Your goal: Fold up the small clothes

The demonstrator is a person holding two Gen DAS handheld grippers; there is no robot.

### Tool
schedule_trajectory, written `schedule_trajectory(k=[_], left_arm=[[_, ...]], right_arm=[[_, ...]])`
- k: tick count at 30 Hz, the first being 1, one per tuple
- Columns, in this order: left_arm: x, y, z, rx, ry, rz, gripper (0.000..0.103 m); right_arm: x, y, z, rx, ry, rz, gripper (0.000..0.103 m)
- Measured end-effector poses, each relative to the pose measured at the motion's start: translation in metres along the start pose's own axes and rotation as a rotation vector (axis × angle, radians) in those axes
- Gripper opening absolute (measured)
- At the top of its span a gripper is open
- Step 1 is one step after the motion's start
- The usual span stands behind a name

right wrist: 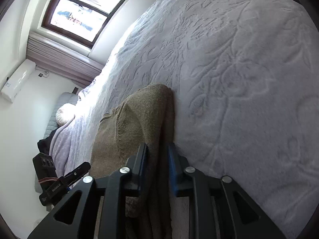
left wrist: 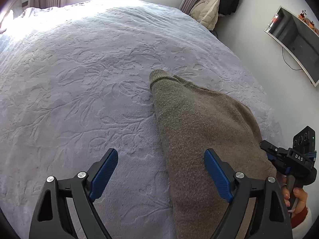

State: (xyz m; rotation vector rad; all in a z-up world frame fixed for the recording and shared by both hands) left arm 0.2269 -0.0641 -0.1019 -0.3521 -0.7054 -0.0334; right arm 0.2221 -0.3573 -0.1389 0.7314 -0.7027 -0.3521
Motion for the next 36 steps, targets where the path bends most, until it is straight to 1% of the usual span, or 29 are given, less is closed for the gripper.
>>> schedule_trajectory(k=[3,8,11,12,13,14,21,26,27,30,33,36], left_arm=[[-0.005,0.000,0.008,0.019,-0.002,-0.021,0.089],[-0.012,-0.001,0.015,0.041,-0.003,-0.037,0.089],[-0.013,-0.002,0.017,0.054,-0.001,-0.030,0.089],[-0.013,-0.003,0.018,0.058,-0.004,-0.030,0.091],[-0.013,-0.003,0.018,0.061,-0.006,-0.030,0.099],[-0.014,-0.003,0.019,0.064,-0.013,-0.031,0.103],[-0.018,-0.007,0.018,0.068,-0.004,-0.072,0.103],[-0.018,-0.008,0.017,0.052,0.005,-0.070,0.103],[-0.018,-0.008,0.017,0.045,0.007,-0.069,0.103],[-0.020,-0.009,0.015,-0.013,0.028,-0.050,0.103],[-0.024,-0.010,0.008,-0.116,0.067,-0.027,0.103],[-0.029,-0.020,-0.004,-0.202,0.125,-0.021,0.103]], right_arm=[[-0.004,0.001,0.012,-0.005,-0.007,0.008,0.041],[-0.006,0.002,0.020,-0.026,0.000,0.028,0.044],[-0.008,0.003,0.021,-0.025,-0.001,0.034,0.049],[-0.010,0.004,0.023,-0.025,-0.001,0.037,0.051],[-0.011,0.005,0.023,-0.025,-0.001,0.042,0.053],[-0.010,0.006,0.022,-0.025,0.000,0.046,0.053],[-0.006,0.013,0.010,-0.020,0.007,0.059,0.063],[-0.006,0.016,0.006,-0.023,0.012,0.063,0.064],[-0.007,0.016,0.007,-0.021,0.013,0.062,0.064],[-0.003,0.017,0.006,0.002,0.015,0.059,0.065],[0.004,0.017,0.000,0.030,0.019,0.049,0.068],[0.010,0.017,-0.015,0.053,0.057,0.045,0.068]])
Point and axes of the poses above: each gripper's, at about its wrist camera, not at the fingertips, and z roughly against the way its jaws point, y to its left, x to its top, the point moved 4 cm from there along -z, roughly the way its jaws point, and after that the axes turned 10 degrees about -y, right-handed, at the moved point
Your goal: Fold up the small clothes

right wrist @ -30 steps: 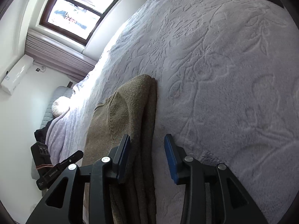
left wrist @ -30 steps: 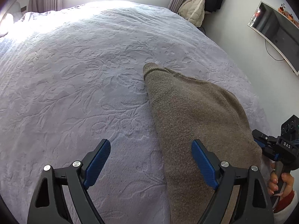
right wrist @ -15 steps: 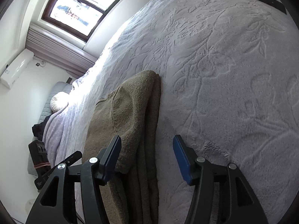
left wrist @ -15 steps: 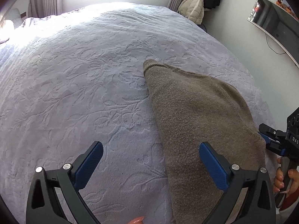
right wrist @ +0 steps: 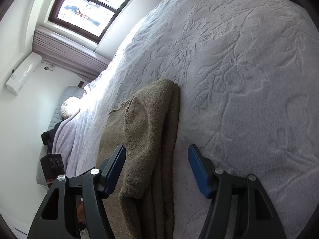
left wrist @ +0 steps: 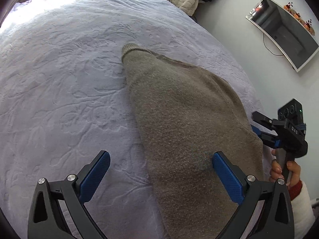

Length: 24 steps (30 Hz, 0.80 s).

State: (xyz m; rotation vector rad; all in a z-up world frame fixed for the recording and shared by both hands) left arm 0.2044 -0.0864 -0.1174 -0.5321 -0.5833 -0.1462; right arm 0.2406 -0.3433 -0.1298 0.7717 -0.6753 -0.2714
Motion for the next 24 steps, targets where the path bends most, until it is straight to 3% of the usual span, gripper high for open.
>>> schedule_trajectory(k=[7,15,16,20,21,24], left_arm=[[-0.003,-0.025,-0.028,-0.093,0.055,-0.068,0.103],[0.001,-0.026,-0.044,-0.124,0.054,-0.006,0.103],[0.002,-0.026,-0.043,-0.125,0.046,0.000,0.102],[0.002,-0.030,-0.027,-0.103,-0.004,-0.029,0.072],[0.003,-0.031,-0.022,-0.107,-0.012,-0.030,0.065],[0.005,-0.034,-0.006,-0.124,-0.026,-0.023,0.058]], right_arm=[[0.012,0.014,-0.041,0.062,0.123,0.064,0.068],[0.010,0.015,-0.073,0.082,0.184,0.088,0.068],[0.009,0.016,-0.073,0.070,0.181,0.096,0.064],[0.005,0.029,-0.062,0.073,0.152,0.115,0.038],[0.005,0.032,-0.060,0.086,0.145,0.103,0.035],[0.002,0.047,-0.050,0.116,0.126,0.098,0.034]])
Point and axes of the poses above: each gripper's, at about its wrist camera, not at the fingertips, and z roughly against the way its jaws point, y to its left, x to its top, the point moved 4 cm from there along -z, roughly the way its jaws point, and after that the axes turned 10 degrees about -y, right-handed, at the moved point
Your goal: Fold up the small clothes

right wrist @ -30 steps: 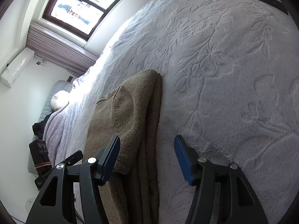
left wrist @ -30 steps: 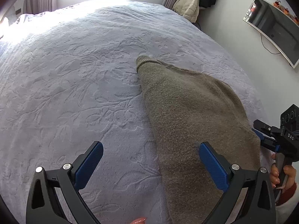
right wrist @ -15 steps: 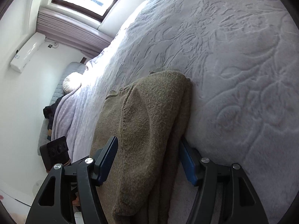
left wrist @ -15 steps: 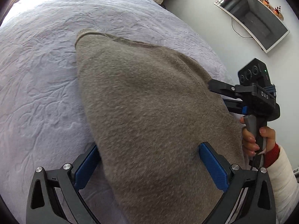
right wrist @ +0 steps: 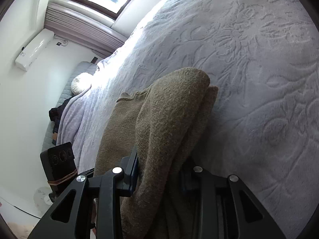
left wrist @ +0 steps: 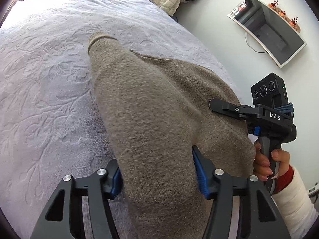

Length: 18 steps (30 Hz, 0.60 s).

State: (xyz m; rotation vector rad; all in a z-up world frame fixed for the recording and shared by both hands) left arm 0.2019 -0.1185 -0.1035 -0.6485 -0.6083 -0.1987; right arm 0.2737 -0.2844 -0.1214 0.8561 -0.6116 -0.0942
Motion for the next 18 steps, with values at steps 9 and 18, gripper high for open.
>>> schedule_trajectory(k=[9,18], left_arm=[[-0.017,-0.023,0.086,-0.019,-0.060,-0.024,0.058],[-0.068,-0.019,0.189,0.068,-0.088,-0.055,0.058]], right_arm=[[-0.022,0.083,0.036,0.074,-0.014,0.050,0.034],[-0.096,0.157,0.037,0.128,0.035,0.059,0.035]])
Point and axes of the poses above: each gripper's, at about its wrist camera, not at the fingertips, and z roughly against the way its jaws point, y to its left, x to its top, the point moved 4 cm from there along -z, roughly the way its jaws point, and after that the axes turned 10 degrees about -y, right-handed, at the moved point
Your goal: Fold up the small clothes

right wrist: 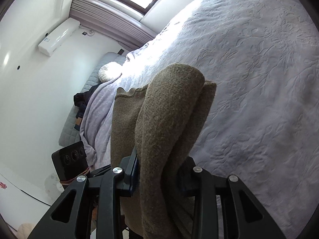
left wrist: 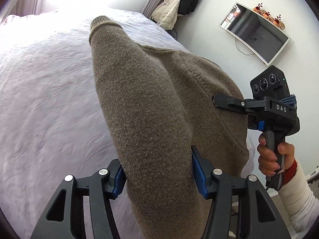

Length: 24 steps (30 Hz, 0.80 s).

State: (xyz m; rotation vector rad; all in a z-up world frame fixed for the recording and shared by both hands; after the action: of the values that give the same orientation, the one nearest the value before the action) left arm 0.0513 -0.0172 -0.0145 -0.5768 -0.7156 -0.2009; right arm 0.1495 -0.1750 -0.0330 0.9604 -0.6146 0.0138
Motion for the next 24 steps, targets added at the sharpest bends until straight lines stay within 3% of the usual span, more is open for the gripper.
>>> schedule_trajectory(k=[6,8,10,13,14,17,20,24], left_arm=[[-0.035,0.036,0.031,0.080,0.016,0.023,0.058],[-0.046,0.054,0.027,0.140,0.030,0.023,0.058],[-0.059,0.072,0.021,0.210,0.059,0.021,0.058],[-0.072,0.095,0.029,0.283,0.044,0.012,0.069],[-0.072,0.096,0.036,0.290,0.026,0.013,0.076],[-0.074,0.093,0.053,0.329,-0.005,-0.031,0.077],[-0.083,0.084,0.065,0.380,-0.026,-0.061,0.077],[-0.083,0.082,0.062,0.422,-0.053,-0.040,0.077]], right_arm=[[-0.044,0.010,-0.042,0.010,0.053,-0.030,0.035],[-0.057,0.004,-0.062,-0.019,0.079,-0.040,0.035],[-0.068,-0.004,-0.081,-0.081,0.112,-0.020,0.035],[-0.077,-0.021,-0.094,-0.238,0.127,0.042,0.036],[-0.079,-0.025,-0.093,-0.271,0.124,0.042,0.038],[-0.077,-0.033,-0.078,-0.314,0.104,0.028,0.049],[-0.076,-0.026,-0.059,-0.353,0.079,0.070,0.051],[-0.087,0.005,-0.033,-0.291,0.048,0.114,0.051]])
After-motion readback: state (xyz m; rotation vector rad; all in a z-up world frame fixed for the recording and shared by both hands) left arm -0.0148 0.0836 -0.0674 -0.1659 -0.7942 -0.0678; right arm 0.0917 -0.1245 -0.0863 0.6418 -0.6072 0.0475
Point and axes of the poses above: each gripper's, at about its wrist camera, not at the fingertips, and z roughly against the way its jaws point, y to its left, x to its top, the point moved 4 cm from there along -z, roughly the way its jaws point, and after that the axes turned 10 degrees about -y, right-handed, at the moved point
